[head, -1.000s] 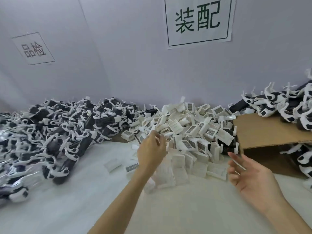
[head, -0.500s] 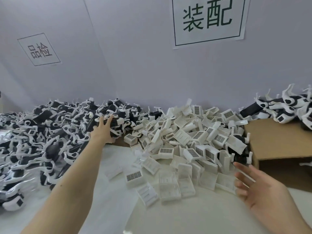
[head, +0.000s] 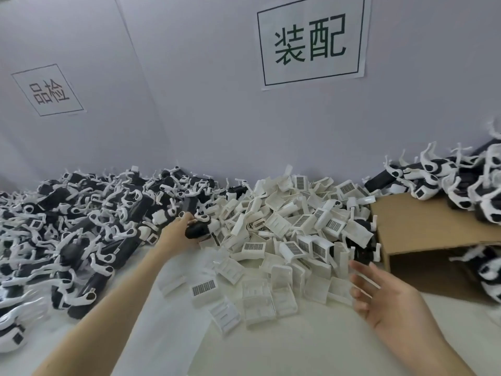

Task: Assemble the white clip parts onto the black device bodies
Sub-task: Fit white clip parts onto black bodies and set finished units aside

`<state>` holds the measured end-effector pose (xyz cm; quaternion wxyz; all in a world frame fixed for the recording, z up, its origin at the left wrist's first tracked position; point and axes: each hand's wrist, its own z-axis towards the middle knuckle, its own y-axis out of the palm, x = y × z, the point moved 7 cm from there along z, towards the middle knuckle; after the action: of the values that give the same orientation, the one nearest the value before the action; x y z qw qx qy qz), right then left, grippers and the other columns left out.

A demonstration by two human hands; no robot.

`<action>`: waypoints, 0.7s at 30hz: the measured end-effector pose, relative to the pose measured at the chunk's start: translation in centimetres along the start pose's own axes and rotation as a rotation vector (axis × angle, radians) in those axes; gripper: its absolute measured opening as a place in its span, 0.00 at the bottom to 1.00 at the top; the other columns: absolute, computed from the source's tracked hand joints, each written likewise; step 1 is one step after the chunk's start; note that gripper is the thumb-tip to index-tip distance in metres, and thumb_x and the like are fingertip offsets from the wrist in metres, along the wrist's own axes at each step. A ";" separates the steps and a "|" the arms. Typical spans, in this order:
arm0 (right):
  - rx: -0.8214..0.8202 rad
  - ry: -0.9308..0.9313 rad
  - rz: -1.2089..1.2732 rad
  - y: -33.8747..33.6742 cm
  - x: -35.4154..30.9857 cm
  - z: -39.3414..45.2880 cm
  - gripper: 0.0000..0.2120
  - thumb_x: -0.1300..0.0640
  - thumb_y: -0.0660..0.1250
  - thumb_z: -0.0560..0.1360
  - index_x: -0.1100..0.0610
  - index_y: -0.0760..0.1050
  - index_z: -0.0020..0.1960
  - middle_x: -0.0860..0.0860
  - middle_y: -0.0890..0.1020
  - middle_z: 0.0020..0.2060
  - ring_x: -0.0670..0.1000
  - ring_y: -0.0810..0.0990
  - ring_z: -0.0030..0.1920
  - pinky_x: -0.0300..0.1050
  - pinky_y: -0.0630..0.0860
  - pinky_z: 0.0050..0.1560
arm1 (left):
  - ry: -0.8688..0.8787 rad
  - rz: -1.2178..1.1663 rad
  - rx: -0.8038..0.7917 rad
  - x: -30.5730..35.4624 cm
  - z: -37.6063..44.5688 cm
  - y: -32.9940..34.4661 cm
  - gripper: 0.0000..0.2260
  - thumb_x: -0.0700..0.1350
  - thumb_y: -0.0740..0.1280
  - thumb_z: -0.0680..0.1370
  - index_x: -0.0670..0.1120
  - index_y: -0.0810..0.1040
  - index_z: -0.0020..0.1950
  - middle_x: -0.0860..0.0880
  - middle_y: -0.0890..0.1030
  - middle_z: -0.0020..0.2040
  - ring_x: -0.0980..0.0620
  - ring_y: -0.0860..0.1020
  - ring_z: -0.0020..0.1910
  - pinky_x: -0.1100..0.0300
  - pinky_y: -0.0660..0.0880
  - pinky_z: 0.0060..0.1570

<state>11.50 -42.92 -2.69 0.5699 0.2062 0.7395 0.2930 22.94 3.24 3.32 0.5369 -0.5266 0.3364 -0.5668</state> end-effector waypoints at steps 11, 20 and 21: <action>0.006 0.008 -0.018 0.5 0.3 -0.8 0.18 0.52 0.71 0.73 0.62 0.85 0.57 0.55 0.81 0.40 0.50 0.79 0.33 0.40 0.73 0.26 | 0.162 -0.468 0.230 11.1 -9.1 -1.2 0.34 0.53 0.79 0.75 0.58 0.66 0.77 0.56 0.82 0.47 0.59 0.80 0.39 0.61 0.75 0.33; -0.028 -0.063 -0.246 1.4 -0.2 -1.7 0.21 0.43 0.71 0.76 0.52 0.81 0.65 0.60 0.86 0.56 0.60 0.87 0.52 0.46 0.83 0.38 | 0.666 -0.364 0.382 25.2 -18.5 0.1 0.16 0.44 0.80 0.75 0.46 0.83 0.61 0.50 0.81 0.56 0.44 0.77 0.51 0.50 0.79 0.49; -0.038 -0.097 -0.333 1.7 -0.3 -1.9 0.24 0.42 0.75 0.74 0.52 0.81 0.66 0.59 0.86 0.57 0.60 0.87 0.54 0.48 0.84 0.41 | 0.713 -0.329 0.414 25.9 -19.4 0.6 0.16 0.41 0.81 0.74 0.46 0.83 0.60 0.50 0.82 0.56 0.43 0.77 0.50 0.49 0.80 0.46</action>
<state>9.66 -42.24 -1.06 0.6493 0.0837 0.7294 0.1981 7.87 -25.43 4.64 0.3839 -0.2261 0.2916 -0.8464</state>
